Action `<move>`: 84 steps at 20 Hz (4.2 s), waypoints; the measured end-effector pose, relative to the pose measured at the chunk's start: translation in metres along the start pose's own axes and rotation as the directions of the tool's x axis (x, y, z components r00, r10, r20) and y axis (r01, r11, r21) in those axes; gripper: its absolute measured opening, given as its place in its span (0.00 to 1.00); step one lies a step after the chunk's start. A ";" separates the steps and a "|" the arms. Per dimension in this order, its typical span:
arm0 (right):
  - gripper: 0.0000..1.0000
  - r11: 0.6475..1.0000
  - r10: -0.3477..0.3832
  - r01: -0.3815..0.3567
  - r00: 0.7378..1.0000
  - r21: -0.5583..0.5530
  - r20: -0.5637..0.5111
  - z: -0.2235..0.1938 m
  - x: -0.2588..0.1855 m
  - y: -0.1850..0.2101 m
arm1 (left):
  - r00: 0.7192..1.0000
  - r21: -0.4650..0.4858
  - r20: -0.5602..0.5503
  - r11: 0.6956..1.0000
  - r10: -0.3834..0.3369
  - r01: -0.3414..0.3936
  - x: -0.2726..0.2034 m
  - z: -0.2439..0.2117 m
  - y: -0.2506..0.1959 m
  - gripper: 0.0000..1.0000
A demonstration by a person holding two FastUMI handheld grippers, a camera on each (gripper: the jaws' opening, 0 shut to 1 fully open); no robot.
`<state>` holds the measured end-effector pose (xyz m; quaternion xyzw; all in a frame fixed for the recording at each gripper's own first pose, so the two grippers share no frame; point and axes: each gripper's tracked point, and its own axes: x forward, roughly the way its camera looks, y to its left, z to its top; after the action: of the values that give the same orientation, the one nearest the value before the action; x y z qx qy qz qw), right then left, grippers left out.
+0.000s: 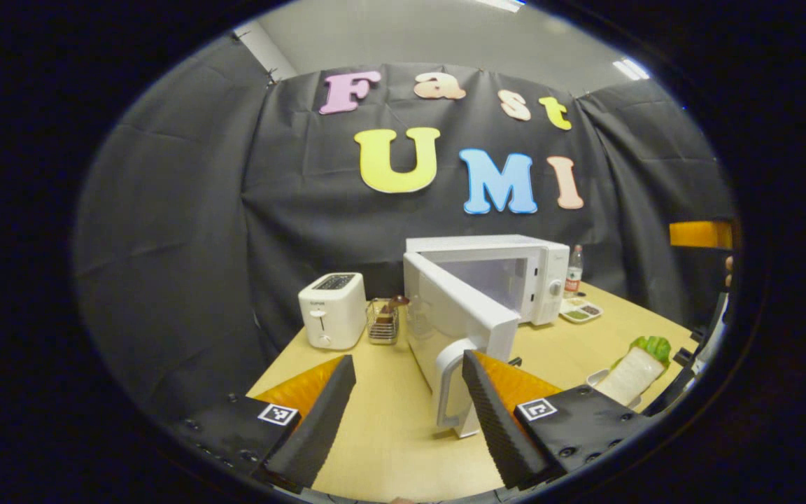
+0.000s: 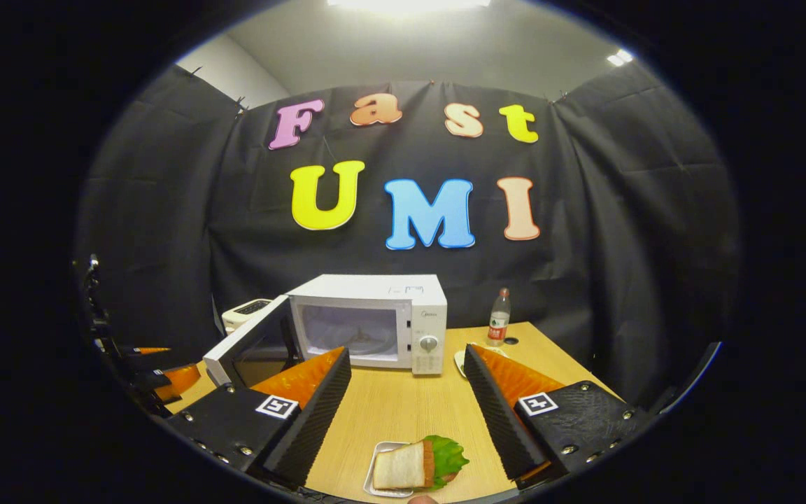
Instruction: Open the microwave oven with the left hand, put the food in, and close the microwave oven.
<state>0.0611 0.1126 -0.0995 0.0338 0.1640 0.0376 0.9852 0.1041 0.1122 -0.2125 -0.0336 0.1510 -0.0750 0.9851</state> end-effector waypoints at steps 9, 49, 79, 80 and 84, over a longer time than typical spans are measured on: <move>0.99 0.993 0.111 -0.093 0.947 0.073 -0.300 -0.089 0.023 -0.019 | 0.981 -0.055 0.176 0.996 0.077 -0.069 -0.062 0.093 -0.009 1.00; 0.43 0.796 0.511 -0.210 0.736 0.568 -0.444 -0.105 0.053 0.035 | 0.940 -0.146 0.258 0.971 0.223 -0.190 -0.055 0.143 -0.024 1.00; 0.42 0.706 0.267 -0.146 0.961 0.692 -0.069 -0.061 0.351 0.146 | 0.936 -0.098 0.122 0.943 0.330 -0.320 0.062 0.097 0.145 0.99; 0.42 0.710 0.254 -0.139 0.965 0.690 -0.068 -0.063 0.362 0.147 | 0.935 -0.093 0.113 0.940 0.337 -0.328 0.064 0.093 0.149 0.99; 0.42 0.715 0.223 -0.129 0.973 0.687 -0.050 -0.079 0.394 0.151 | 0.928 -0.055 0.078 0.931 0.363 -0.360 0.066 0.082 0.164 0.99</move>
<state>0.3977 0.3012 -0.2888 0.4040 0.2258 0.0710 0.8836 0.2140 0.2669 -0.1687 -0.0278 0.1132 0.1121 0.9868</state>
